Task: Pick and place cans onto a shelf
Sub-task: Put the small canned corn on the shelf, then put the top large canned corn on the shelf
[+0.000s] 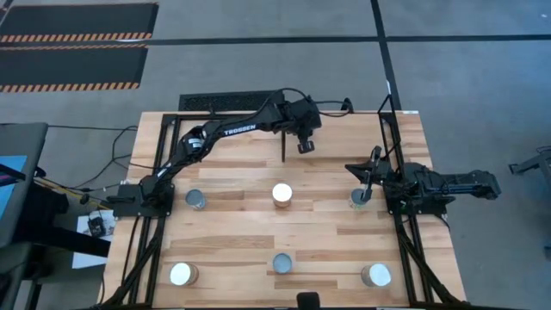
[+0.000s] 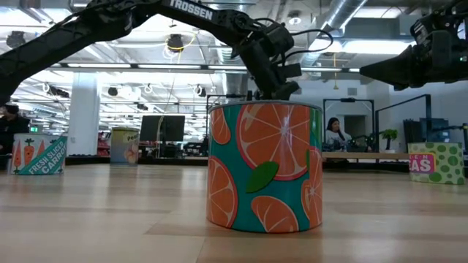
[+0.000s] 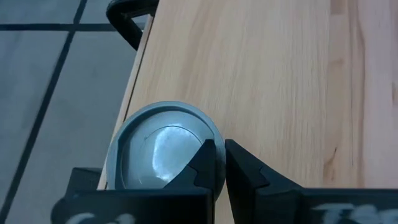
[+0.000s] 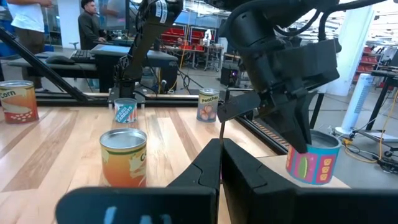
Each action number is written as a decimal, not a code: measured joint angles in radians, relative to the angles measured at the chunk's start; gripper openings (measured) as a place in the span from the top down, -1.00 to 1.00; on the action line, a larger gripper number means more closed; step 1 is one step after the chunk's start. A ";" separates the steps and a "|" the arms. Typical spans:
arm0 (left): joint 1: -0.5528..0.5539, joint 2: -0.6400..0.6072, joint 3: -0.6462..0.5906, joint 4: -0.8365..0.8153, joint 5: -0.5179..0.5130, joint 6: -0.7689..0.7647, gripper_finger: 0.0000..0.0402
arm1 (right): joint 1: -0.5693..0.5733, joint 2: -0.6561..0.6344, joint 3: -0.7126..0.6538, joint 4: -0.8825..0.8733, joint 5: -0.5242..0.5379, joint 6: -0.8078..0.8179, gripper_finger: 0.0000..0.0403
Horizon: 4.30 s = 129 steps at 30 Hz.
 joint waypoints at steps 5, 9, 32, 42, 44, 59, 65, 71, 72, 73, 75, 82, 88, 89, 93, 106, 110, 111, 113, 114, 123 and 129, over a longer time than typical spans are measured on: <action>0.001 0.000 0.000 0.001 0.047 -0.012 0.99 | 0.000 0.000 0.000 0.000 0.000 0.000 0.81; 0.000 0.000 0.000 -0.018 0.049 -0.014 0.99 | 0.000 0.000 0.000 0.000 0.000 0.000 0.81; -0.007 0.000 0.000 -0.041 0.099 -0.033 0.99 | 0.000 0.000 0.000 0.000 0.000 0.000 0.81; -0.030 -0.001 0.000 -0.049 0.099 -0.034 0.99 | 0.000 0.000 0.000 0.000 0.000 0.000 0.81; -0.037 -0.001 0.000 -0.049 0.099 -0.034 0.99 | 0.000 0.000 0.000 0.000 0.000 0.000 0.81; -0.061 0.037 0.000 -0.036 0.090 -0.048 0.99 | 0.000 0.000 0.000 0.000 0.000 0.000 0.81; -0.062 0.044 0.001 -0.043 0.084 -0.056 0.99 | 0.000 0.000 0.000 0.000 0.000 0.000 0.81; -0.062 0.045 0.001 -0.040 0.070 -0.057 0.91 | 0.000 0.000 0.000 0.000 0.000 0.000 0.81; -0.062 0.045 0.001 -0.041 0.069 -0.058 0.88 | 0.000 0.000 0.000 0.000 0.000 0.000 0.81; -0.062 0.045 0.001 -0.041 0.069 -0.058 0.86 | 0.000 0.000 0.000 0.000 0.000 0.000 0.81; -0.062 0.045 0.001 -0.041 0.070 -0.058 0.81 | 0.000 0.000 0.000 0.000 0.000 0.000 0.81; -0.064 0.048 0.018 -0.056 0.039 -0.059 0.68 | 0.000 0.000 0.000 0.000 0.000 0.000 0.81; -0.064 0.050 0.067 -0.087 0.036 -0.055 0.58 | 0.000 0.000 0.000 0.000 0.000 0.000 0.81; -0.063 0.050 0.071 -0.088 0.035 -0.054 0.56 | 0.000 0.000 0.000 0.000 0.000 0.000 0.81; -0.064 0.041 0.068 -0.107 0.028 -0.040 0.49 | 0.000 0.000 0.000 0.000 0.000 0.000 0.81; -0.064 -0.116 0.068 -0.114 -0.030 0.022 0.79 | 0.000 0.000 0.000 0.000 0.000 0.000 0.81; -0.064 -0.154 0.068 -0.112 0.014 0.019 0.96 | 0.000 0.000 0.000 0.000 0.000 0.000 0.81; -0.065 -0.157 0.068 -0.112 0.013 0.019 0.98 | 0.000 0.000 0.000 0.000 0.000 0.000 0.81; -0.065 -0.162 0.068 -0.112 0.013 0.016 0.98 | 0.000 0.000 0.000 0.000 0.000 0.000 0.81; -0.065 -0.163 0.068 -0.111 0.012 0.014 0.98 | 0.000 0.000 0.000 0.000 0.000 0.000 0.81; -0.071 -0.193 -0.065 0.000 0.003 -0.018 1.00 | 0.000 0.000 0.000 0.000 0.000 0.000 0.81; -0.072 -0.350 -0.349 0.241 -0.016 -0.041 1.00 | 0.000 0.000 0.000 0.000 -0.002 0.000 0.81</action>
